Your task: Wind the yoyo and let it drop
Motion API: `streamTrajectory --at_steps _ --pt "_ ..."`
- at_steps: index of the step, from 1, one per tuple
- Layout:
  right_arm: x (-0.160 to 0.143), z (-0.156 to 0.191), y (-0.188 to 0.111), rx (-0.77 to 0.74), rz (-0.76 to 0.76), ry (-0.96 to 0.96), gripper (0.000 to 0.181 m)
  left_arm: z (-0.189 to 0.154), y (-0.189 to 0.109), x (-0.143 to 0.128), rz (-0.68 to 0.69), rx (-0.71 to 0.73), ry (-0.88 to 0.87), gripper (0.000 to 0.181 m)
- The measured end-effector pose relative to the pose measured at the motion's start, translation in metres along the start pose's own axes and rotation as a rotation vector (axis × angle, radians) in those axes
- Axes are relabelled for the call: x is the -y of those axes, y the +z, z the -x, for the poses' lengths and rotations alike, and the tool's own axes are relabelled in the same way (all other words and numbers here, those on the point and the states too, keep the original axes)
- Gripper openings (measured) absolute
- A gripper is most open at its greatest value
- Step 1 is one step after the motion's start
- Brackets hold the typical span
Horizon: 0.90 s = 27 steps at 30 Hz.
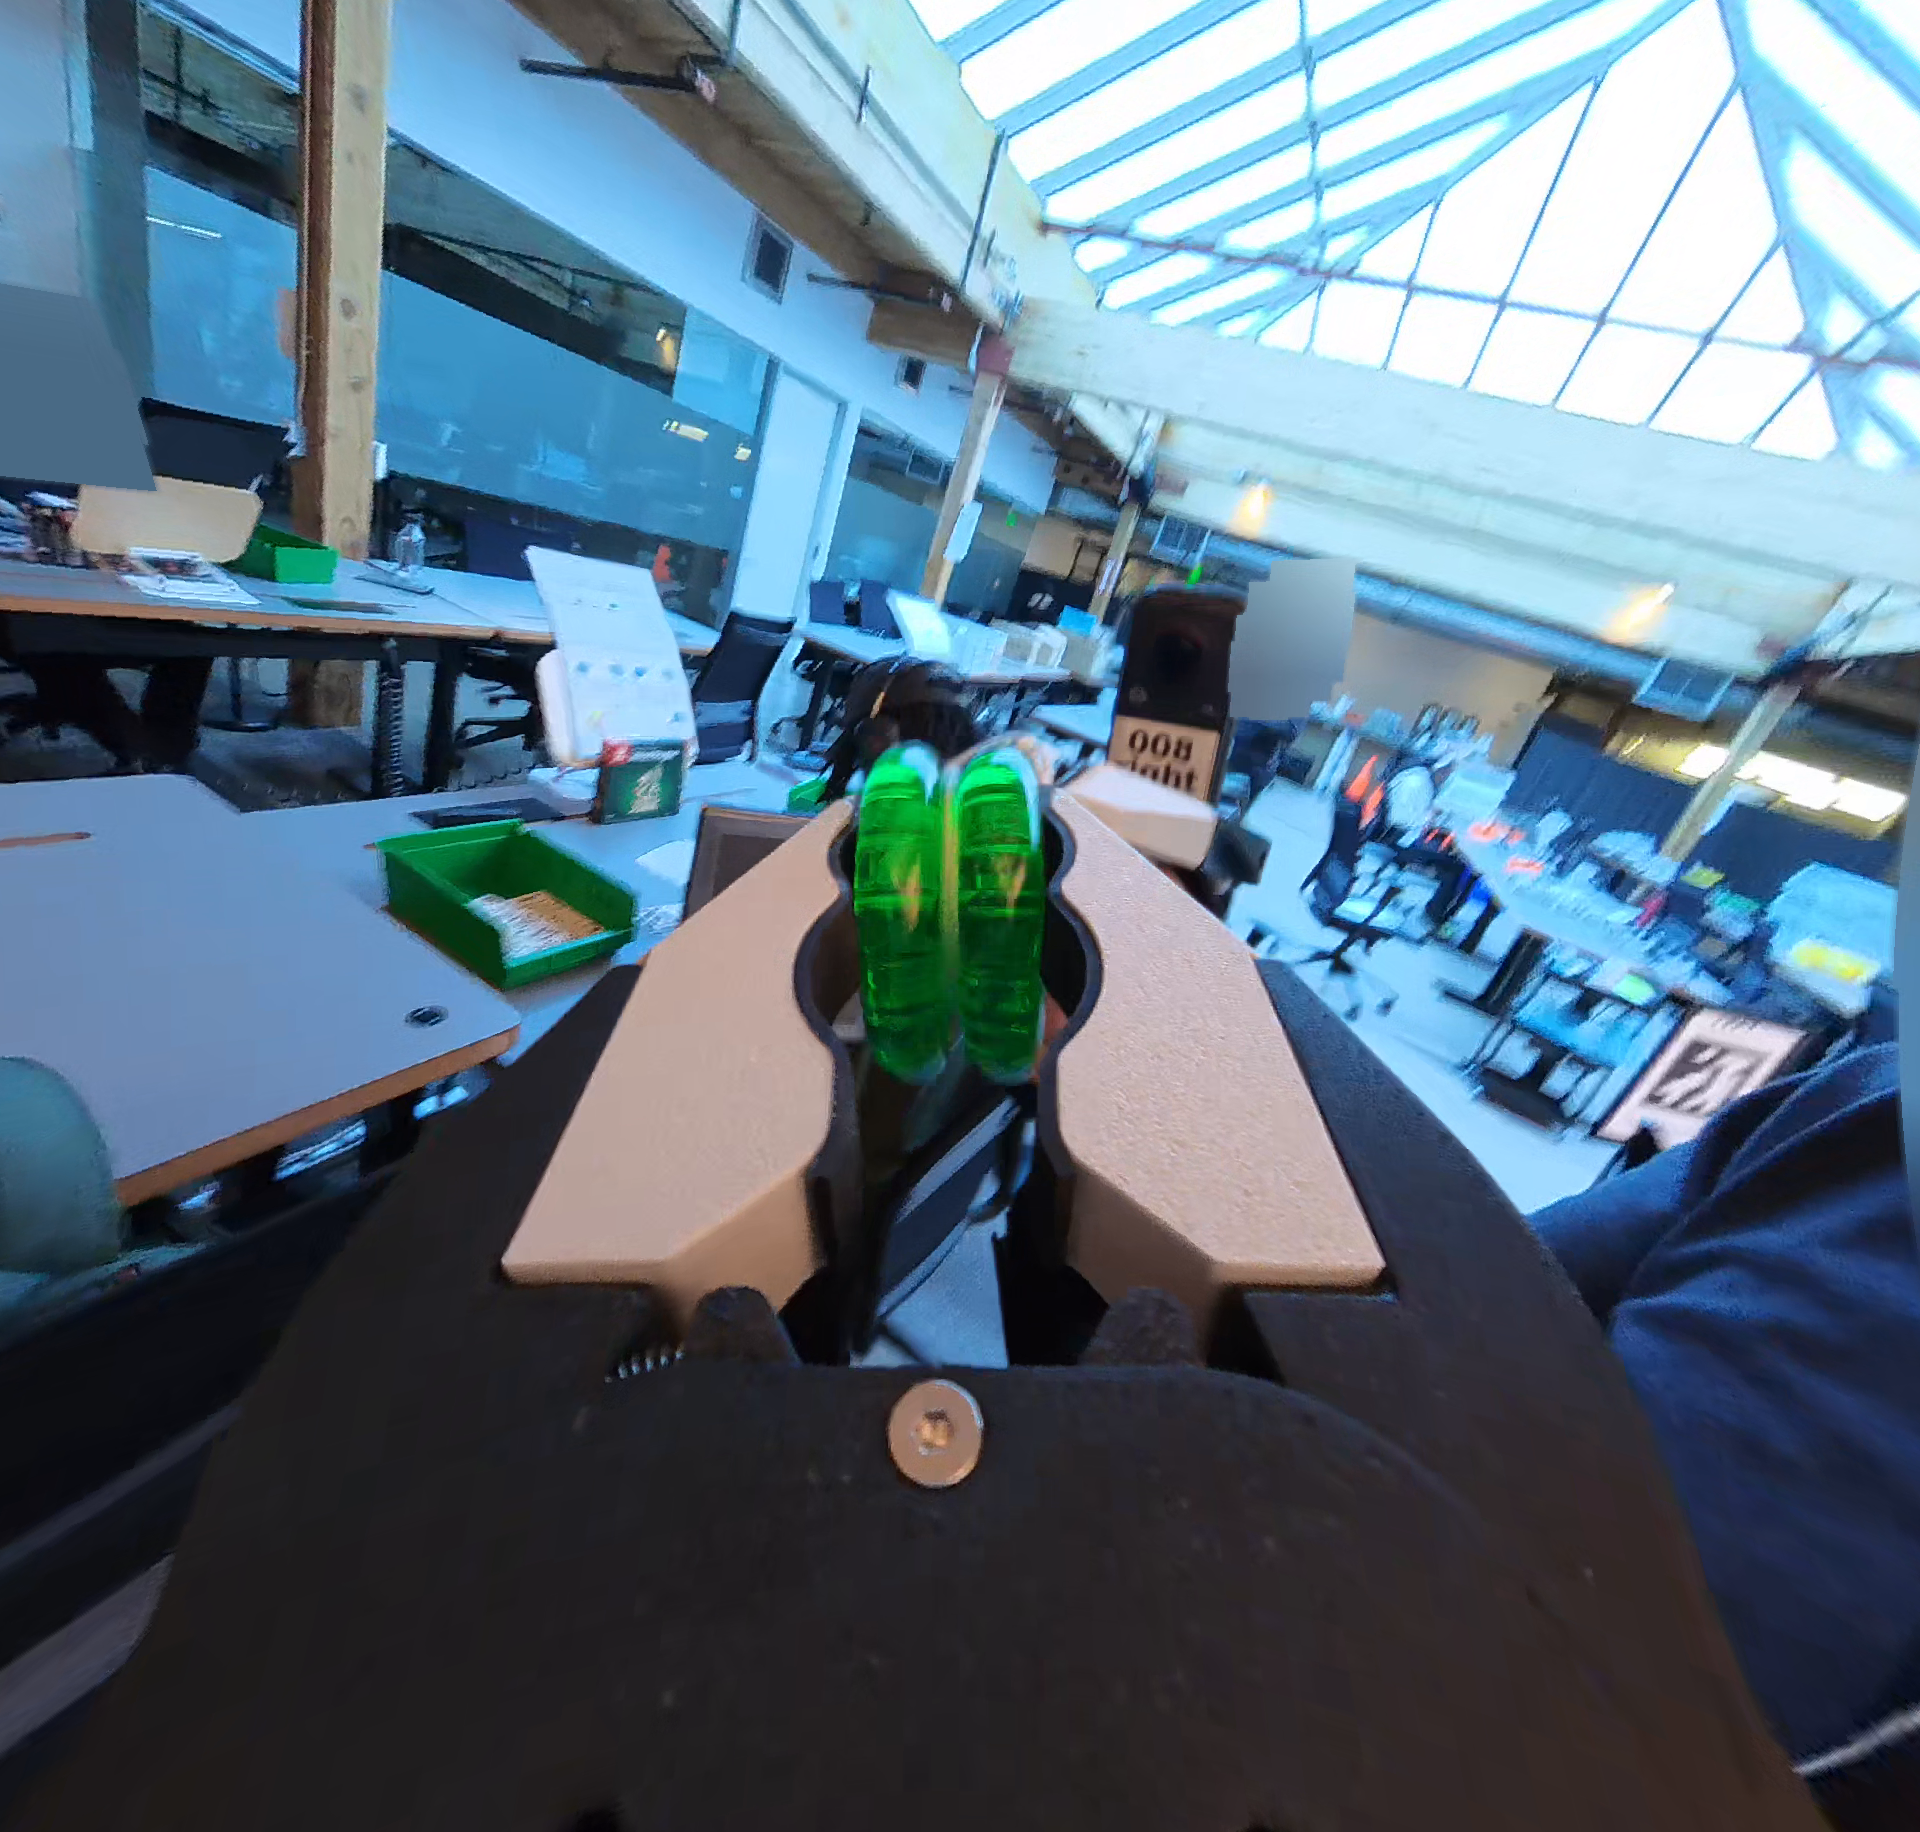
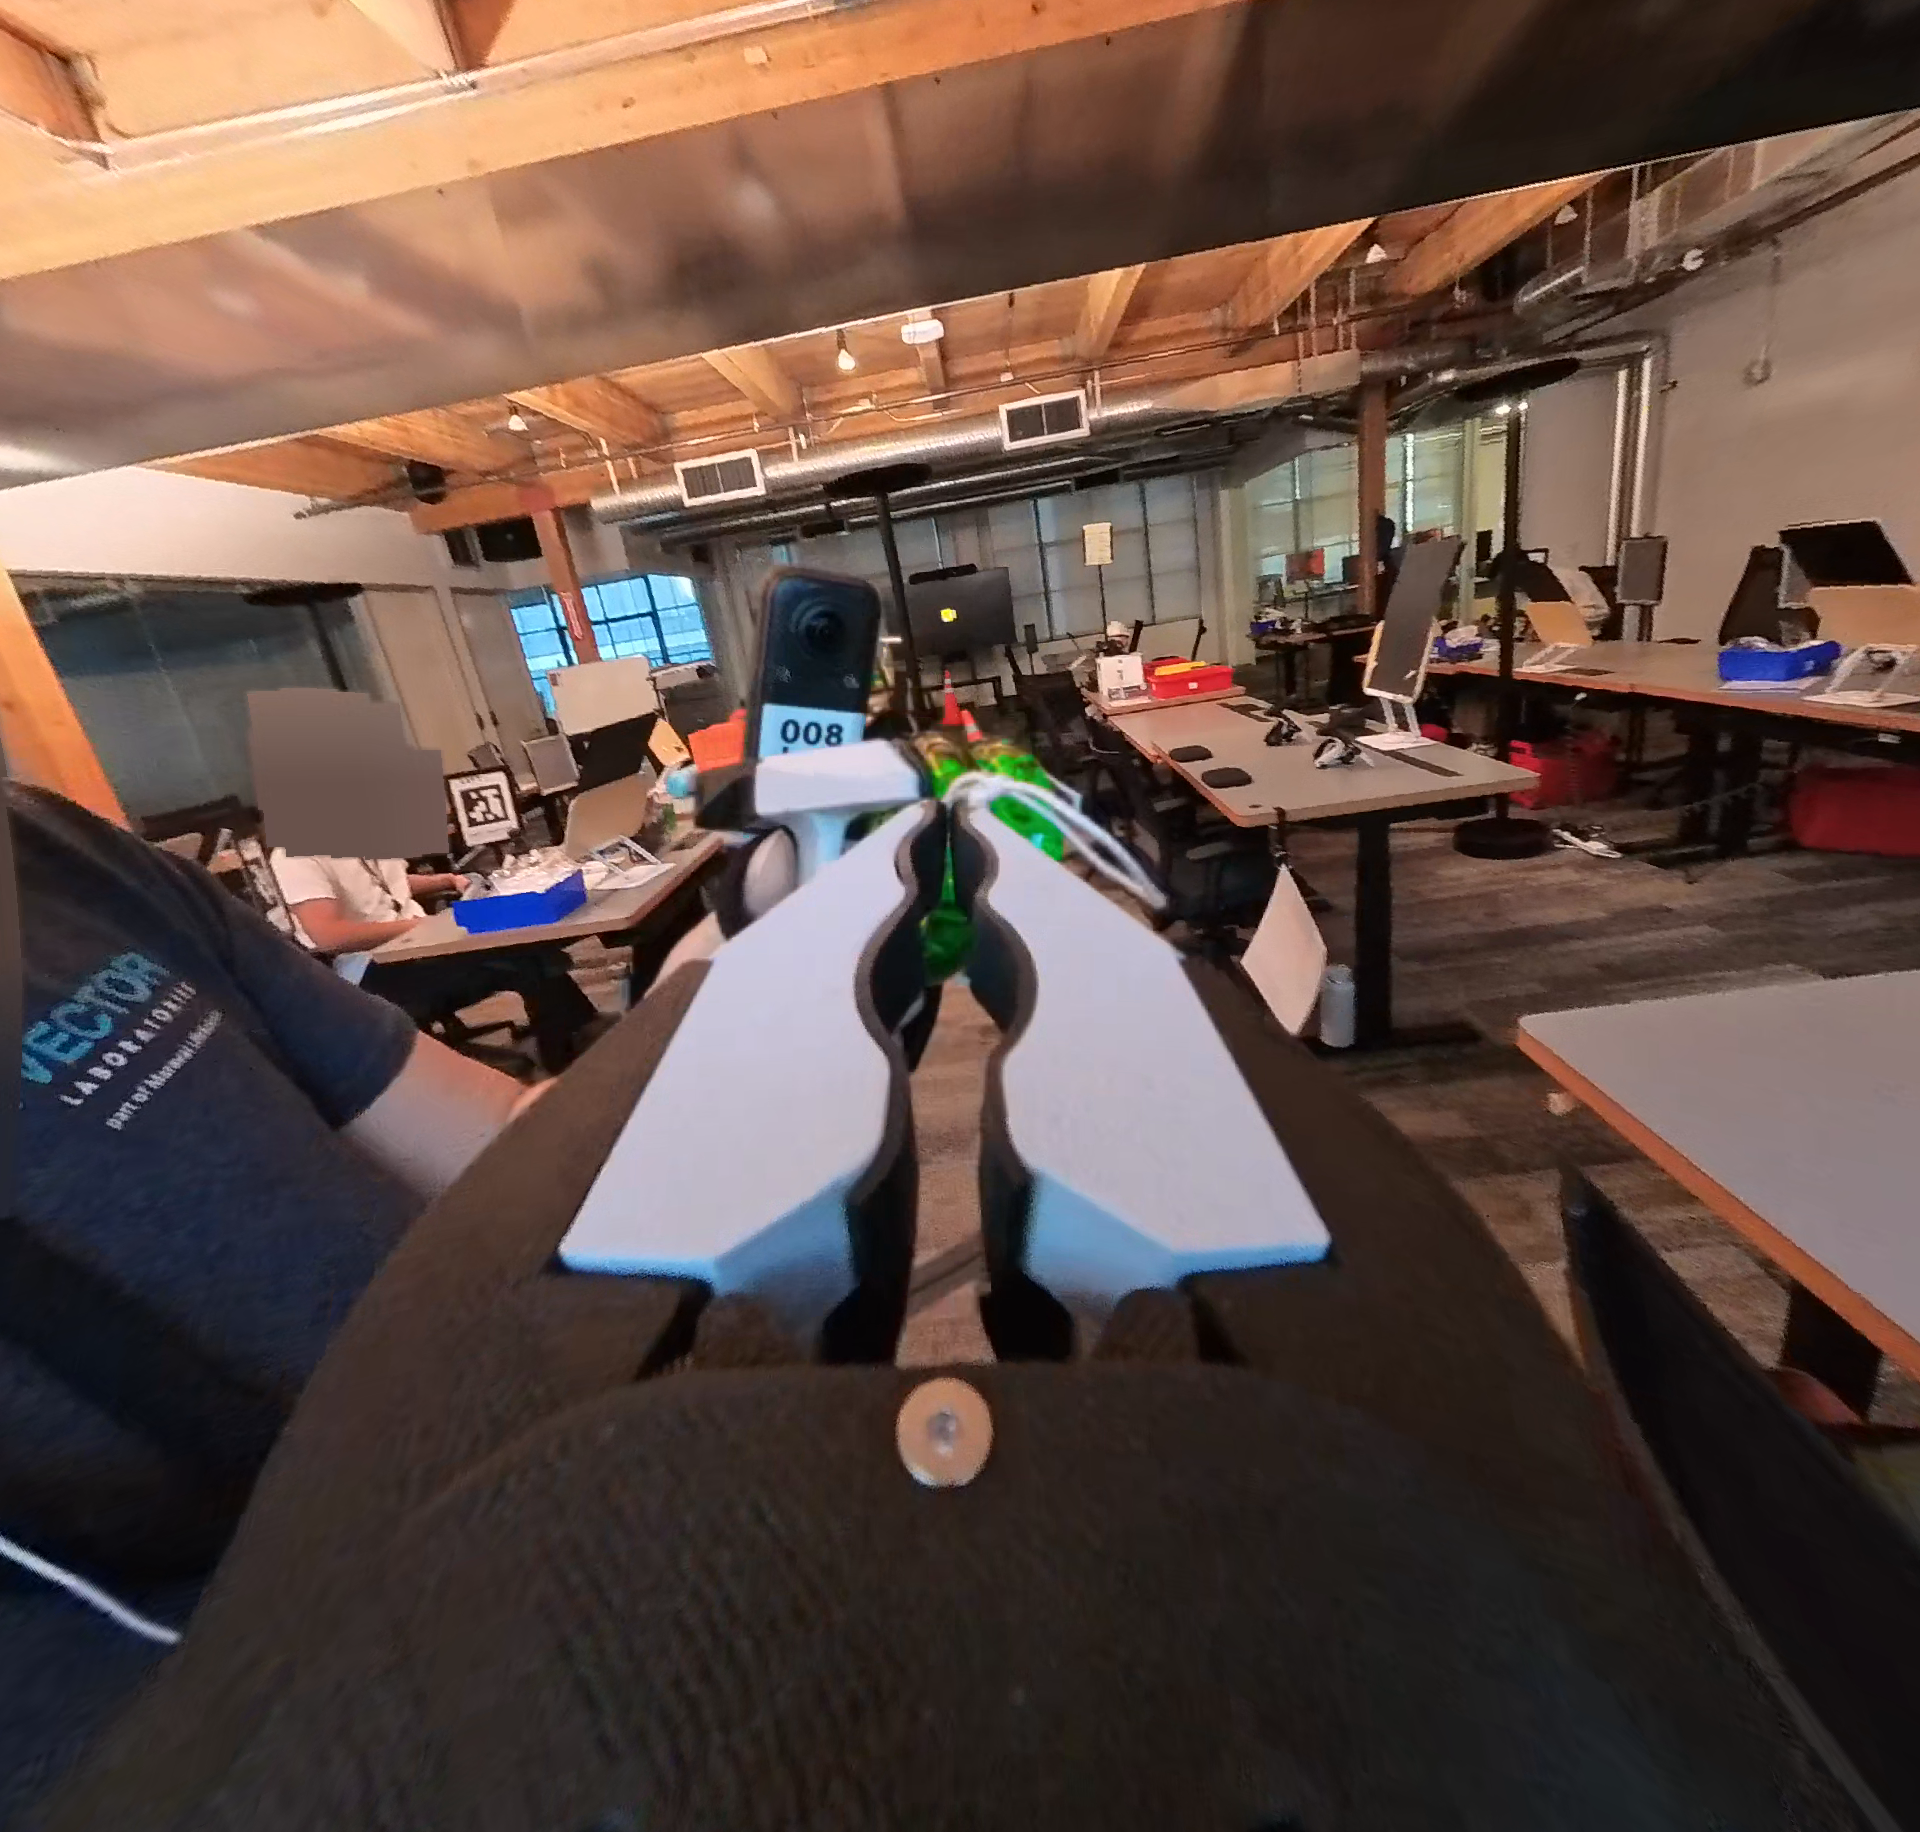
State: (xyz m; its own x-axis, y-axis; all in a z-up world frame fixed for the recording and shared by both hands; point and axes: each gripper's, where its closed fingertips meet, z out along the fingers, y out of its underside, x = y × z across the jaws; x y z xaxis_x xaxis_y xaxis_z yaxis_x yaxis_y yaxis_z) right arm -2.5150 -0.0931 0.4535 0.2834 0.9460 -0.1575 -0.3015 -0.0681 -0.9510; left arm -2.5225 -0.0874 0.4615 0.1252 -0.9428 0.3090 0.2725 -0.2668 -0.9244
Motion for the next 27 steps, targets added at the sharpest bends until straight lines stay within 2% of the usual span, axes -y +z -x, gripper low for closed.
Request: streamTrajectory --at_steps 2,4,6,8,9,11,14,16,19,21,24,27 --pt "-0.003 0.000 0.002 -0.027 0.025 -0.034 0.000 -0.004 -0.003 0.002 -0.016 -0.035 -0.046 0.030" --pt "-0.009 0.002 0.005 -0.025 0.039 -0.048 0.000 -0.007 -0.003 -0.015 0.058 -0.058 -0.091 0.029" --pt "-0.053 -0.020 -0.006 -0.121 0.098 -0.034 0.000 0.007 -0.007 -0.057 0.092 -0.061 -0.231 0.029" --pt "-0.087 -0.022 -0.042 -0.094 -0.050 0.162 0.000 0.016 -0.016 -0.106 0.026 -0.148 -0.422 0.029" --pt "-0.112 -0.028 -0.059 -0.106 -0.047 0.226 0.000 0.027 -0.022 -0.130 -0.004 -0.149 -0.503 0.029" --pt "-0.142 -0.038 -0.081 -0.138 -0.066 0.200 0.000 0.053 -0.036 -0.164 -0.087 -0.172 -0.659 0.029" --pt "-0.187 -0.049 -0.083 -0.143 0.070 0.208 0.000 0.093 -0.046 -0.203 -0.192 -0.135 -0.828 0.029" --pt "-0.208 -0.048 -0.074 -0.127 0.127 0.289 0.000 0.107 -0.047 -0.219 -0.228 -0.112 -0.944 0.029" --pt "-0.220 -0.036 -0.060 -0.106 0.187 0.336 0.000 0.111 -0.050 -0.217 -0.244 -0.080 -1.002 0.029" --pt "-0.226 -0.033 -0.053 -0.117 0.254 0.248 0.000 0.108 -0.051 -0.205 -0.205 -0.040 -0.905 0.029" --pt "-0.244 -0.020 -0.043 -0.048 0.388 0.130 0.000 0.109 -0.058 -0.180 -0.205 -0.033 -0.792 0.029" --pt "-0.261 -0.027 -0.026 -0.076 0.477 0.103 0.000 0.112 -0.063 -0.159 -0.209 -0.033 -0.764 0.029"
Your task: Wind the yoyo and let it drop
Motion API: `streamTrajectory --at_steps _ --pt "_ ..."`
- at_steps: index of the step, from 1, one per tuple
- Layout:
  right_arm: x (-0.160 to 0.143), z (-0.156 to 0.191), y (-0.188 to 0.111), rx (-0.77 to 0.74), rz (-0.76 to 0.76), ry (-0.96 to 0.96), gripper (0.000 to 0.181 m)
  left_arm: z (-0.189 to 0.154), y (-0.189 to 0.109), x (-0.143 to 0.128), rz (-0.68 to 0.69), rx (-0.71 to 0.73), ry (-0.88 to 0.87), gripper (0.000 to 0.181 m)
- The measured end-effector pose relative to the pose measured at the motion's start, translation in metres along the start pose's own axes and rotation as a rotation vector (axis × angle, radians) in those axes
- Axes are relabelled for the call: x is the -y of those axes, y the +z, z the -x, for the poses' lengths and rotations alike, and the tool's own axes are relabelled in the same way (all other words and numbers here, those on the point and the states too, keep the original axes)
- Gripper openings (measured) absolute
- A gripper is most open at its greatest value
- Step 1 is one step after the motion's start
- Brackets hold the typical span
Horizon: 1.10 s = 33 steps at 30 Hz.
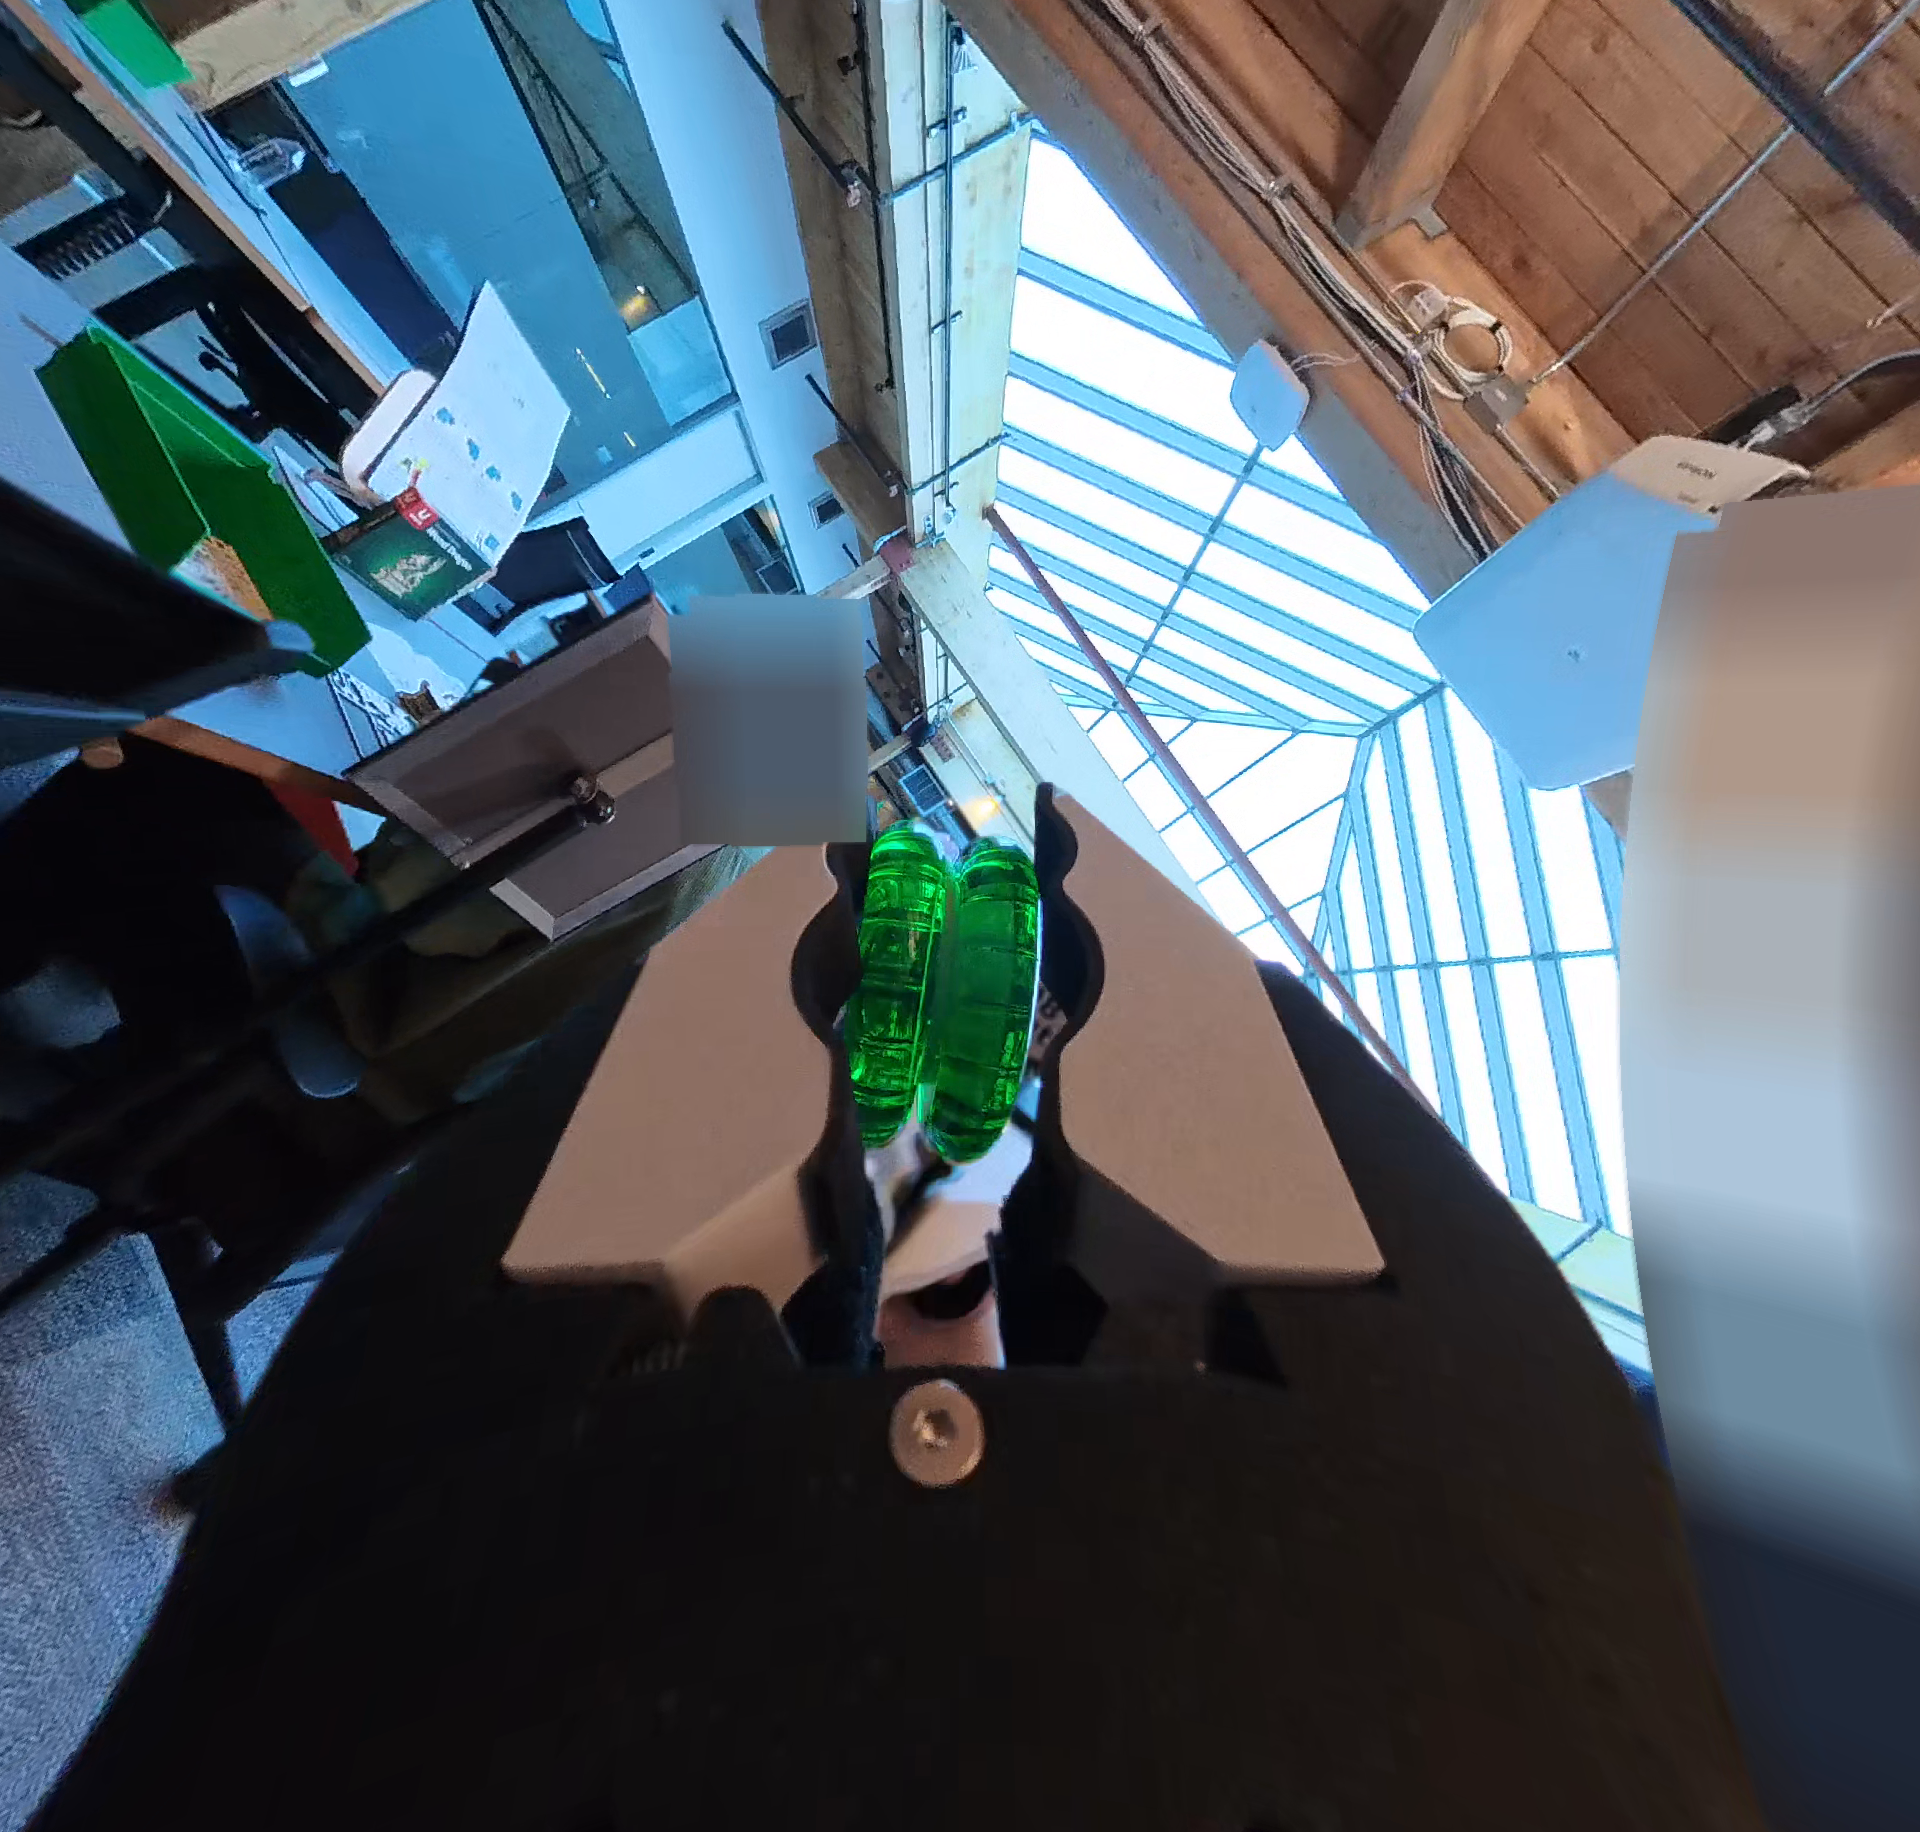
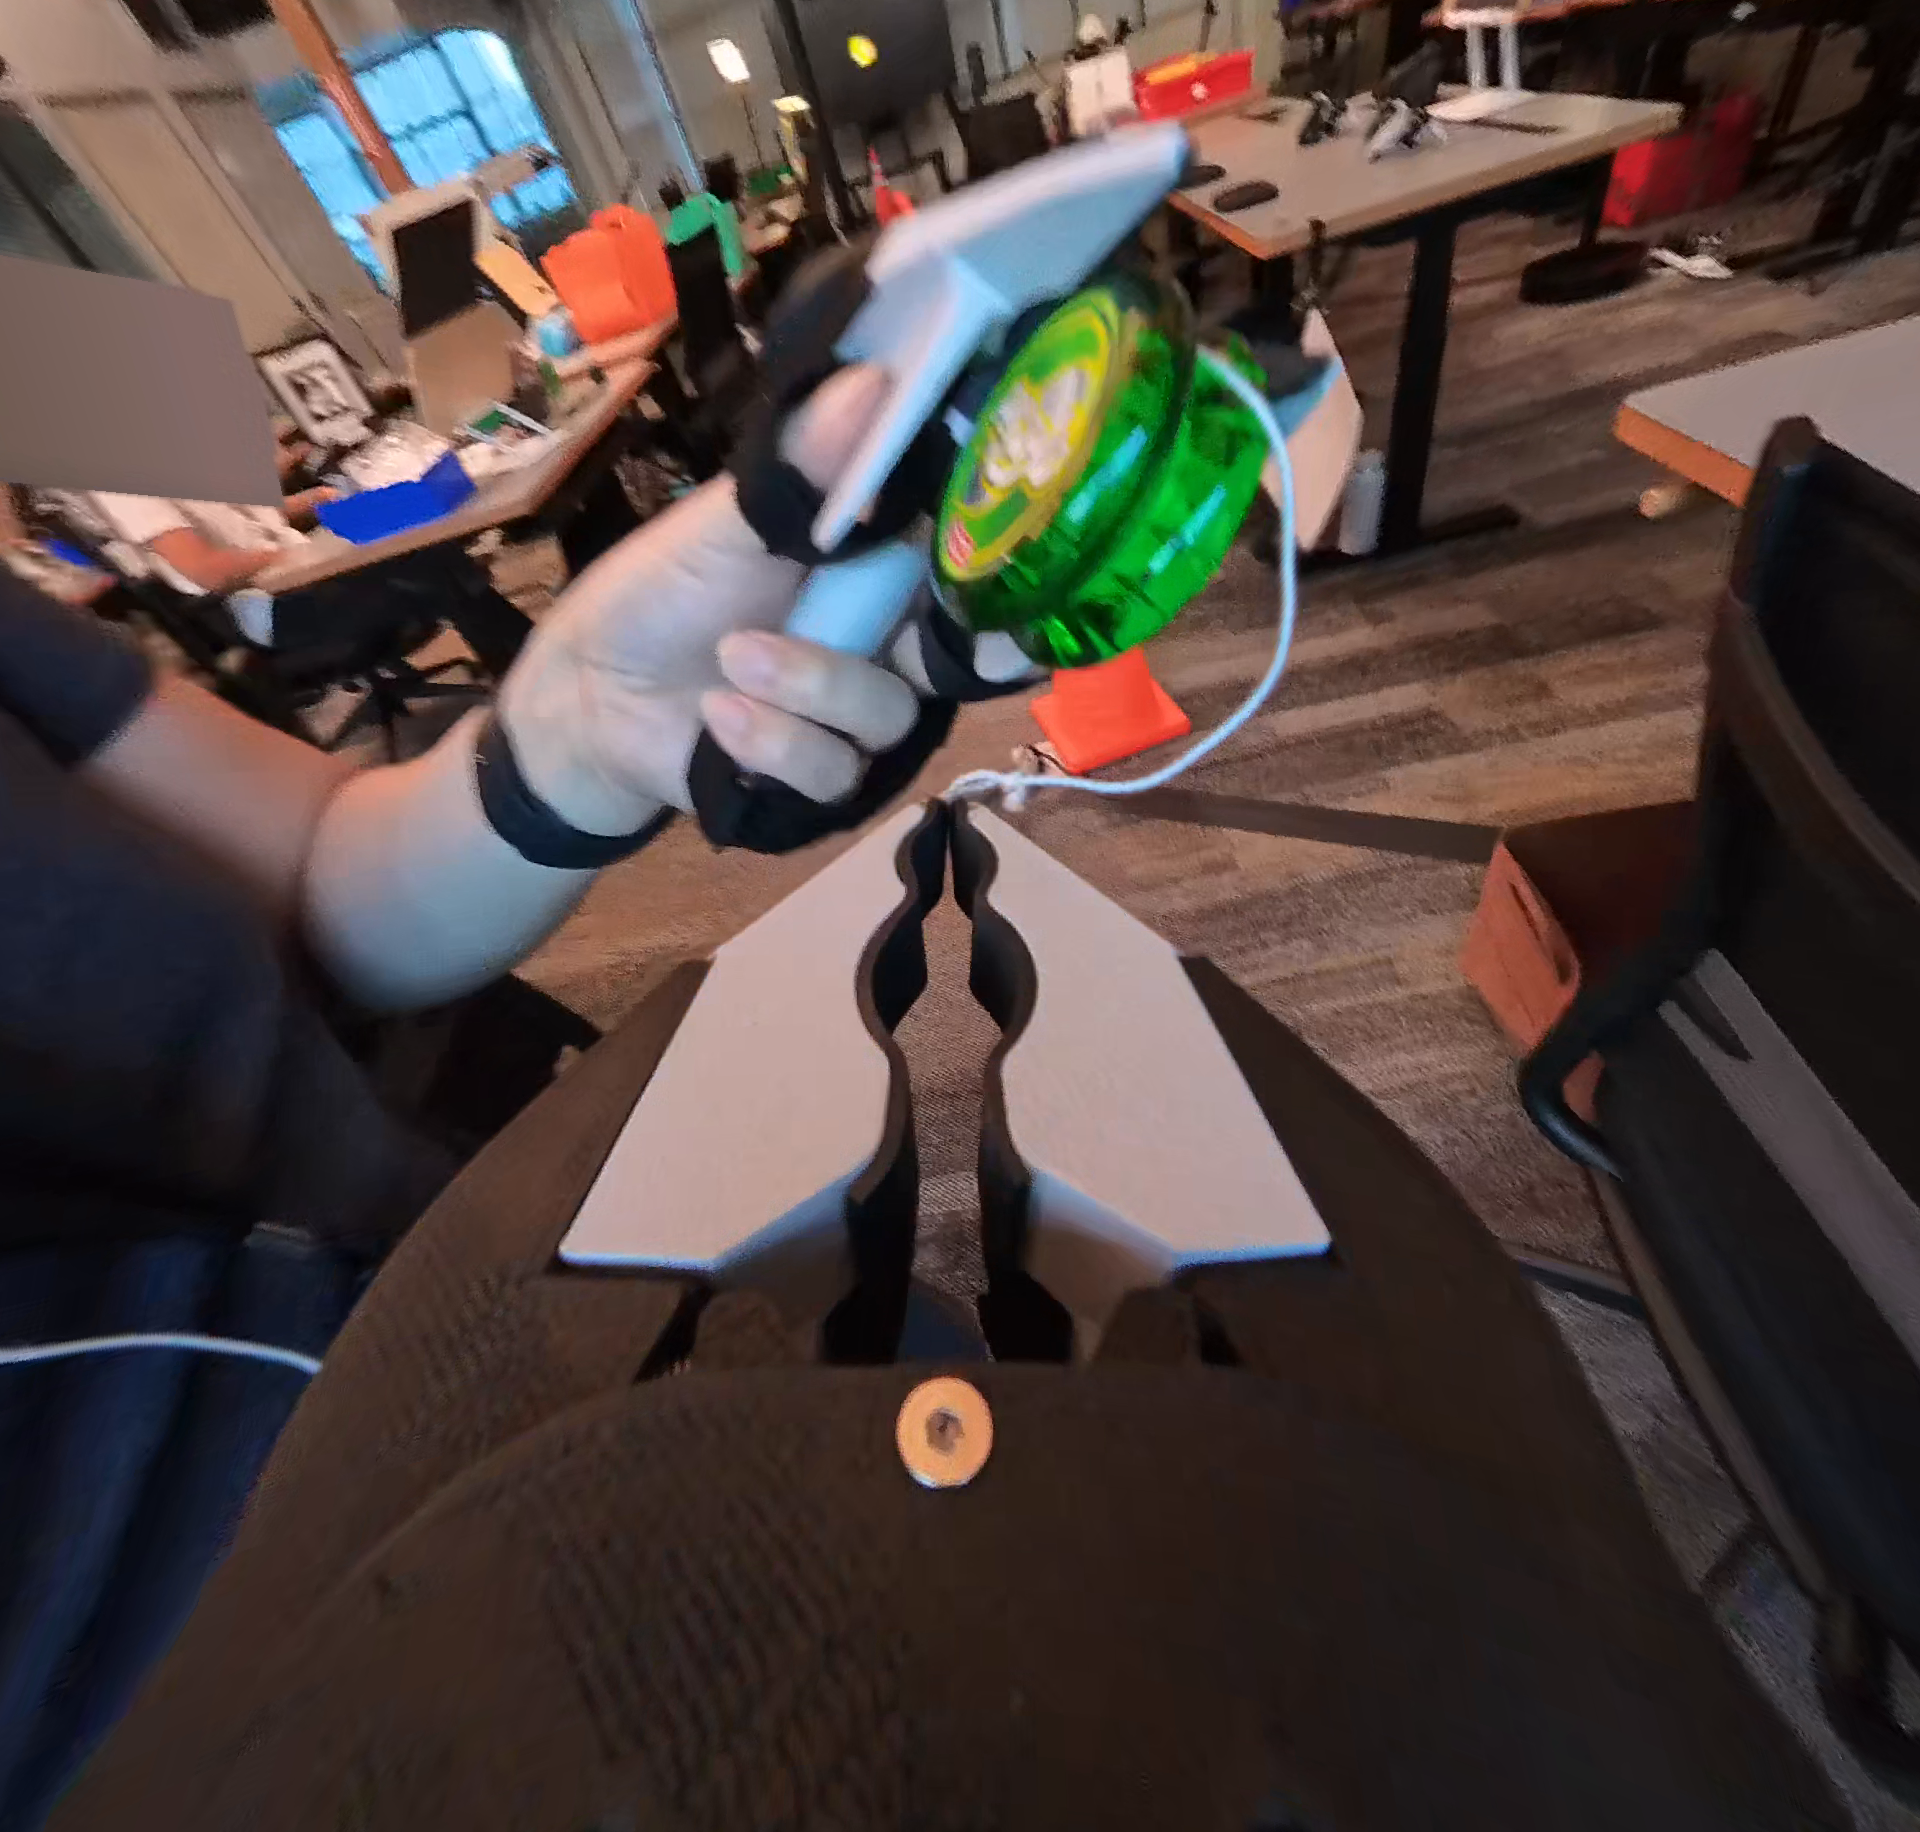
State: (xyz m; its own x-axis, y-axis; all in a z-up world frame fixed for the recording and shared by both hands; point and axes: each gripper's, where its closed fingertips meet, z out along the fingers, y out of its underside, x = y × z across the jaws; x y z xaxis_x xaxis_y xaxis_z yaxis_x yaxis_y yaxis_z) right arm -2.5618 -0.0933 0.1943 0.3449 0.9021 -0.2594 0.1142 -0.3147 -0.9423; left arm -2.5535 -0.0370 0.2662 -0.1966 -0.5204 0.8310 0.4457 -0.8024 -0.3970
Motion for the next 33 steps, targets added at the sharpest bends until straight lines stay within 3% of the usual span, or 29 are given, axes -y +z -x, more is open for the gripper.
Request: streamTrajectory --at_steps 3,8,13,16,23,28,33 --pt "0.024 -0.017 0.023 -0.106 -0.050 -0.002 0.000 -0.014 0.003 0.012 0.036 -0.003 -0.065 0.029" --pt "0.071 -0.019 0.043 -0.112 -0.214 -0.012 0.000 -0.030 0.004 0.040 0.089 0.088 0.013 0.029" --pt "0.082 -0.026 0.057 -0.099 -0.166 0.120 0.000 -0.034 0.003 0.060 0.124 0.128 0.136 0.028" --pt "0.086 -0.038 0.061 -0.076 -0.138 0.263 0.000 -0.029 0.013 0.071 0.153 0.140 0.223 0.029" --pt "0.109 -0.091 0.059 -0.023 -0.155 0.394 0.000 -0.003 0.045 0.100 0.246 0.143 0.378 0.030" --pt "0.127 -0.134 0.054 -0.051 -0.150 0.394 0.000 0.014 0.065 0.121 0.343 0.149 0.463 0.029" --pt "0.143 -0.172 0.051 -0.108 -0.142 0.373 0.000 0.030 0.076 0.129 0.460 0.108 0.437 0.029"
